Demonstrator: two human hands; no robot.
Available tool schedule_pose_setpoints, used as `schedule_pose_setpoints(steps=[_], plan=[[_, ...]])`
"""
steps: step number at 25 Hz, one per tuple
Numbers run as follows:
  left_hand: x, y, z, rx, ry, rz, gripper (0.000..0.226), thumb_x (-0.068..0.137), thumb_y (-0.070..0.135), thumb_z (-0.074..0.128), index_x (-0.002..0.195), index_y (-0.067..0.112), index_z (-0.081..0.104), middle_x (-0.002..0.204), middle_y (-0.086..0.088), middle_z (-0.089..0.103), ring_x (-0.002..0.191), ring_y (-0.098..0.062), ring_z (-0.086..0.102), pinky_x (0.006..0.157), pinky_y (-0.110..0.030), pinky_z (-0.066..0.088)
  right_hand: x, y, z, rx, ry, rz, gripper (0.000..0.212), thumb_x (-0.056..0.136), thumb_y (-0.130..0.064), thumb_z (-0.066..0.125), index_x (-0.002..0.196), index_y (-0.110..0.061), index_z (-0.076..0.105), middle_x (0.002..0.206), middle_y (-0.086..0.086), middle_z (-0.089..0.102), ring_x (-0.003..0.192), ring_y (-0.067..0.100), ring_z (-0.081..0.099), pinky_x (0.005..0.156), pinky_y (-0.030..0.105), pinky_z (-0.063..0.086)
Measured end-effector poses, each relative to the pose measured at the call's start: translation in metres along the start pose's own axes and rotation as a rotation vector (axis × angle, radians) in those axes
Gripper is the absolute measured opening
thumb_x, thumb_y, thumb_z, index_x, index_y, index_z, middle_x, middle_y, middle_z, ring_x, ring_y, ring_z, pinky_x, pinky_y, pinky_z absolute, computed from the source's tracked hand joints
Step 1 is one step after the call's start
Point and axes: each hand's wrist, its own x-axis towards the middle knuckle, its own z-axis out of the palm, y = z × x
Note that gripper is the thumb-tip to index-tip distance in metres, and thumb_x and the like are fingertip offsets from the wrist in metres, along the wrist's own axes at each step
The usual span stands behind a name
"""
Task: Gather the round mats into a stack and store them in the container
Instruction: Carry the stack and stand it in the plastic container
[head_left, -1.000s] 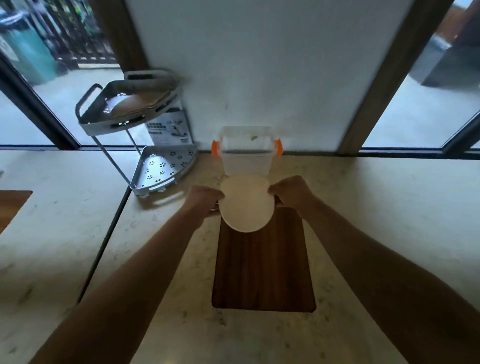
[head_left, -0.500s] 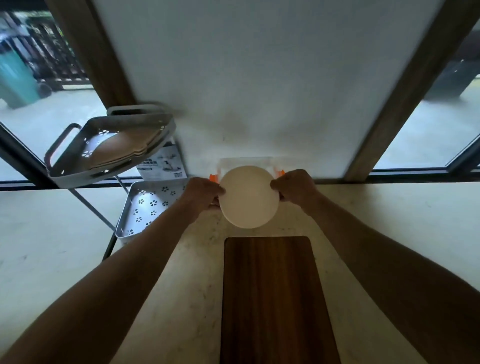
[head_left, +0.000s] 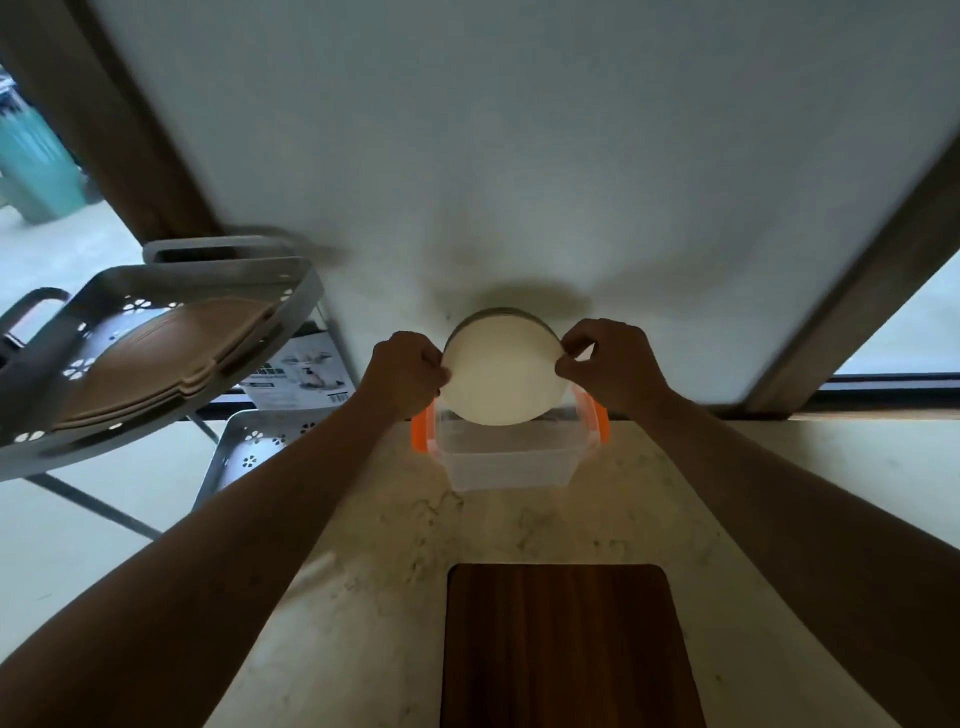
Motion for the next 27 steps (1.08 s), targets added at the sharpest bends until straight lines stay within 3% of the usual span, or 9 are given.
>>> schedule_pose_setpoints(steps=[2,5,11,15,20,27], plan=[[0.005,-0.010,0.012,0.114,0.060,0.094,0.010,0.079,0.015,0.076,0.084,0.008,0.070,0.082,-0.004,0.070,0.062,-0.012,0.062,0.061,-0.019,0.048,0.003,0.014,0.013,-0.037,0.015,-0.009,0.017,0.070,-0.023,0.078,0.085,-0.020,0.073,0.083,0.000,0.059,0.076,0.013,0.054,0.067,0.021,0.039],[0.014,-0.026,0.030,0.207,0.106,0.194,0.012,0.078,0.016,0.077,0.087,0.012,0.072,0.085,-0.003,0.055,0.074,-0.014,0.049,0.067,-0.023,0.035,0.006,0.033,0.034,-0.082,0.012,0.015,0.019,0.069,-0.023,0.079,0.087,-0.019,0.072,0.084,0.004,0.052,0.079,0.019,0.053,0.068,0.028,0.043],[0.020,-0.038,0.055,0.186,0.135,0.094,0.012,0.081,0.023,0.075,0.092,0.020,0.072,0.086,0.000,0.045,0.087,-0.024,0.053,0.081,-0.038,0.045,0.011,0.050,0.057,-0.150,-0.022,0.088,0.026,0.073,-0.029,0.077,0.096,-0.018,0.073,0.096,0.010,0.059,0.091,0.026,0.056,0.080,0.037,0.051],[0.022,-0.039,0.066,0.209,0.116,0.024,0.015,0.083,0.026,0.073,0.097,0.022,0.072,0.096,-0.004,0.051,0.097,-0.029,0.057,0.089,-0.047,0.048,0.011,0.056,0.065,-0.150,-0.019,0.119,0.026,0.072,-0.026,0.078,0.095,-0.016,0.073,0.094,0.008,0.057,0.092,0.028,0.056,0.077,0.035,0.048],[0.024,-0.041,0.075,0.311,0.103,-0.019,0.019,0.087,0.028,0.069,0.106,0.024,0.070,0.113,-0.009,0.055,0.106,-0.027,0.057,0.094,-0.044,0.041,0.011,0.059,0.071,-0.190,-0.020,0.126,0.024,0.075,-0.026,0.077,0.096,-0.014,0.075,0.099,0.012,0.058,0.093,0.030,0.056,0.078,0.039,0.051],[0.028,-0.043,0.084,0.214,0.172,-0.093,0.020,0.085,0.032,0.071,0.103,0.025,0.072,0.112,-0.008,0.055,0.101,-0.027,0.060,0.093,-0.047,0.047,0.016,0.060,0.081,-0.225,0.028,0.189,0.022,0.082,-0.028,0.074,0.101,-0.017,0.075,0.114,0.012,0.058,0.103,0.030,0.057,0.086,0.038,0.049]])
